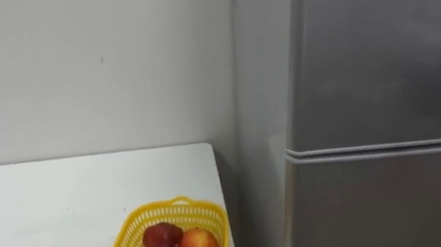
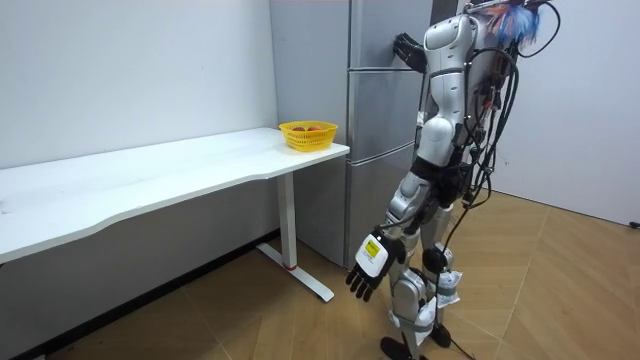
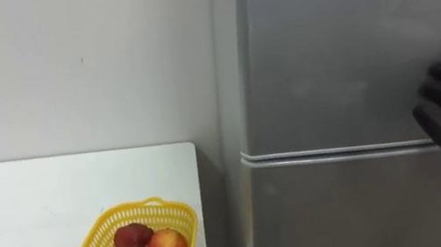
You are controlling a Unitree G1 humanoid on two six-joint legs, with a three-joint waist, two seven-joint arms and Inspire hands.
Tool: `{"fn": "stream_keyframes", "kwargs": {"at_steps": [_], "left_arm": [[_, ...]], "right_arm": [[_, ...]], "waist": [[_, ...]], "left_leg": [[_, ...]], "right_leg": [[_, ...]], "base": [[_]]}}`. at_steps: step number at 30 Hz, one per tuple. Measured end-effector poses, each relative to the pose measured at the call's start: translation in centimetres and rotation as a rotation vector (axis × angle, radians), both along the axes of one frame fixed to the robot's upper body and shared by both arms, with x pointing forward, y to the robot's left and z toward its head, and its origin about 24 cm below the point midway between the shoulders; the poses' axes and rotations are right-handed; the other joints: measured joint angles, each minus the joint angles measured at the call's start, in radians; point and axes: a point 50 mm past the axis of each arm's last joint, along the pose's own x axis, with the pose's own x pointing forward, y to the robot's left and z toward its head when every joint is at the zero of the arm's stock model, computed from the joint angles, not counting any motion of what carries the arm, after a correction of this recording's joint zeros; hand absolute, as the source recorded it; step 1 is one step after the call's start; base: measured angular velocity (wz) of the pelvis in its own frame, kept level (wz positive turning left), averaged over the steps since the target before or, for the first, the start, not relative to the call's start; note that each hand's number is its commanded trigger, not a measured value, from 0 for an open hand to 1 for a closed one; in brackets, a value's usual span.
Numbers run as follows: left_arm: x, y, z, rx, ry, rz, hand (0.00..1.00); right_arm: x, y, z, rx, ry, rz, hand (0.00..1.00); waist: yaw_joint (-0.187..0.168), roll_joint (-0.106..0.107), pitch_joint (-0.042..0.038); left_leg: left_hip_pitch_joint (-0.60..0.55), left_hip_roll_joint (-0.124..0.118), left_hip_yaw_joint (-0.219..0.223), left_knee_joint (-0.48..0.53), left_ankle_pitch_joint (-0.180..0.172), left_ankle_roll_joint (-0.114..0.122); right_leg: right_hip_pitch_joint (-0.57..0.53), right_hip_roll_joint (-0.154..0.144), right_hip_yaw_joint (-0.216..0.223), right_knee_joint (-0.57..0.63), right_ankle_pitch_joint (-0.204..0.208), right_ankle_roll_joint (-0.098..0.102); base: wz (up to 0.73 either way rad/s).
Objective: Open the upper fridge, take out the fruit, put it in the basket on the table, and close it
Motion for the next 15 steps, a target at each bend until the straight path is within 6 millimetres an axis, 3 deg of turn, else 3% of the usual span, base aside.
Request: {"fn": "stream_keyframes", "kwargs": {"at_steps": [8, 15], "left_arm": [[0.2, -0.4, -0.1, 0.026, -0.015, 0.006, 0.0], [0.5, -0.3, 0.0, 0.052, -0.029, 0.012, 0.0]], "right_arm": [[-0.4, -0.6, 0.0, -0.102, 0.082, -0.181, 0.0], [-3.5, -4.3, -3.5, 0.019, 0.294, -0.478, 0.0]], "waist": [[-0.022, 0.025, 0.0019], [-0.061, 0.034, 0.0087]], "left_leg": [[-0.006, -0.005, -0.001, 0.0, -0.002, 0.004], [-0.002, -0.01, 0.002, -0.01, -0.003, 0.009]], "right_leg": [[0.008, -0.002, -0.002, -0.001, 0.005, 0.007], [0.002, -0.006, 0.006, -0.001, -0.001, 0.014]], "base": [[0.03], [0.01]]}}
